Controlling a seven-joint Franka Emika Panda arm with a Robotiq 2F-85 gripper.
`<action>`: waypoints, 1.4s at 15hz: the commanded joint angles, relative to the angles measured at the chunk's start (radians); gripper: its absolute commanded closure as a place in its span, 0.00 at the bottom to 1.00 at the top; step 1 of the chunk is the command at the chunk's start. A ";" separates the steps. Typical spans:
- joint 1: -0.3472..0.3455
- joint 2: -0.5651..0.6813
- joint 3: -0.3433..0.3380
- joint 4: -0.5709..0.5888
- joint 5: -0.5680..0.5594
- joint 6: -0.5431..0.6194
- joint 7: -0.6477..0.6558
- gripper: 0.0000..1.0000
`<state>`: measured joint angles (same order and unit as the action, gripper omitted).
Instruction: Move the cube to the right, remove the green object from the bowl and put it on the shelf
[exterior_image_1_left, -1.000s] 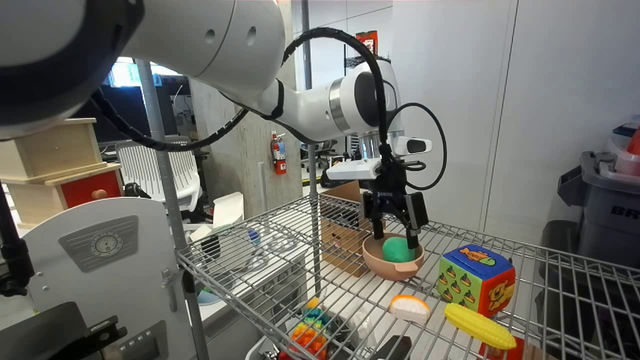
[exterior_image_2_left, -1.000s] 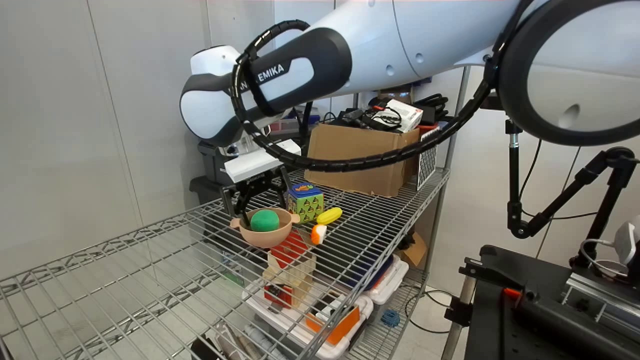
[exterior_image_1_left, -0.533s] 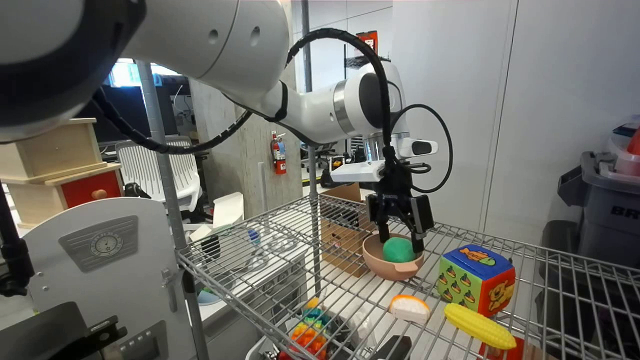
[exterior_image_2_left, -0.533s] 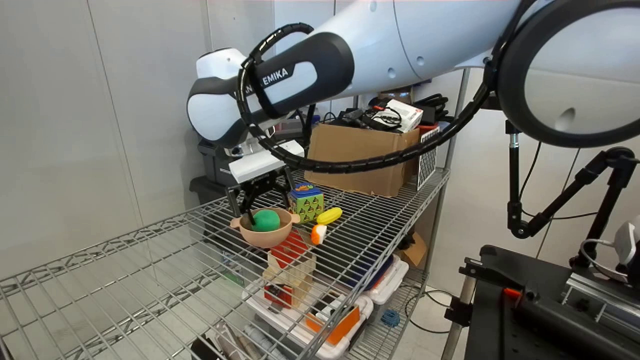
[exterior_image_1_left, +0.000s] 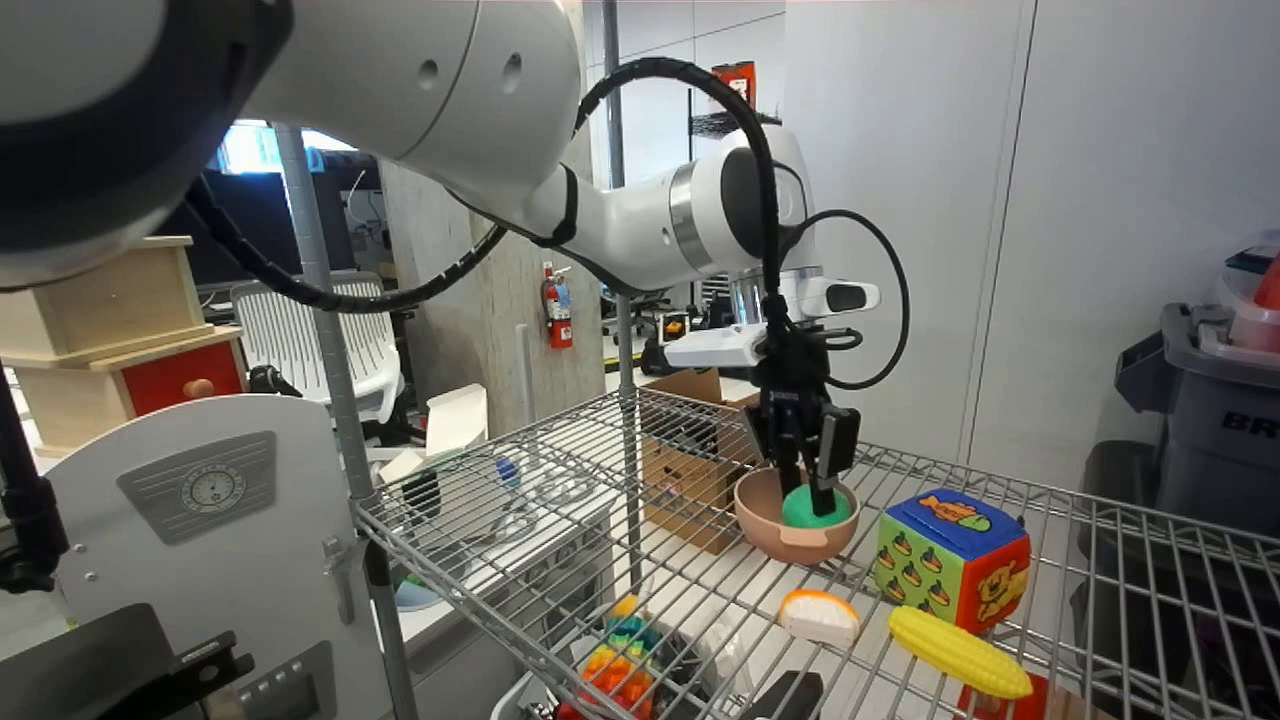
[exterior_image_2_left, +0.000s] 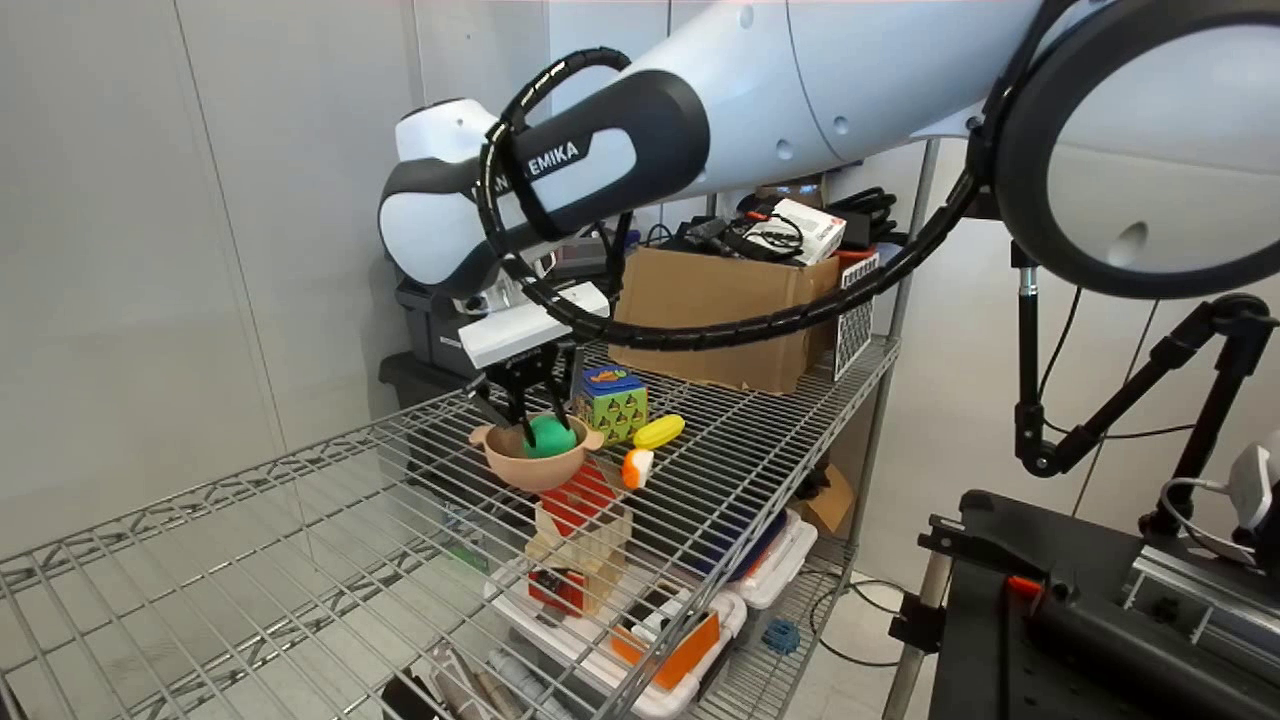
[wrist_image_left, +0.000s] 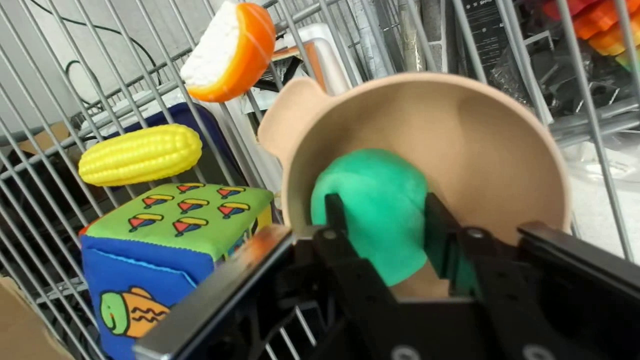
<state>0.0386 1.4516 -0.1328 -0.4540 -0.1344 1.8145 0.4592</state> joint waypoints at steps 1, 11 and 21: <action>0.003 0.015 -0.020 0.023 0.001 0.007 0.029 0.90; 0.054 -0.058 -0.013 0.013 -0.002 0.006 0.000 0.96; 0.213 0.058 -0.020 0.067 -0.036 -0.003 -0.011 0.96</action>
<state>0.2238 1.4164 -0.1422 -0.4614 -0.1450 1.8293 0.4655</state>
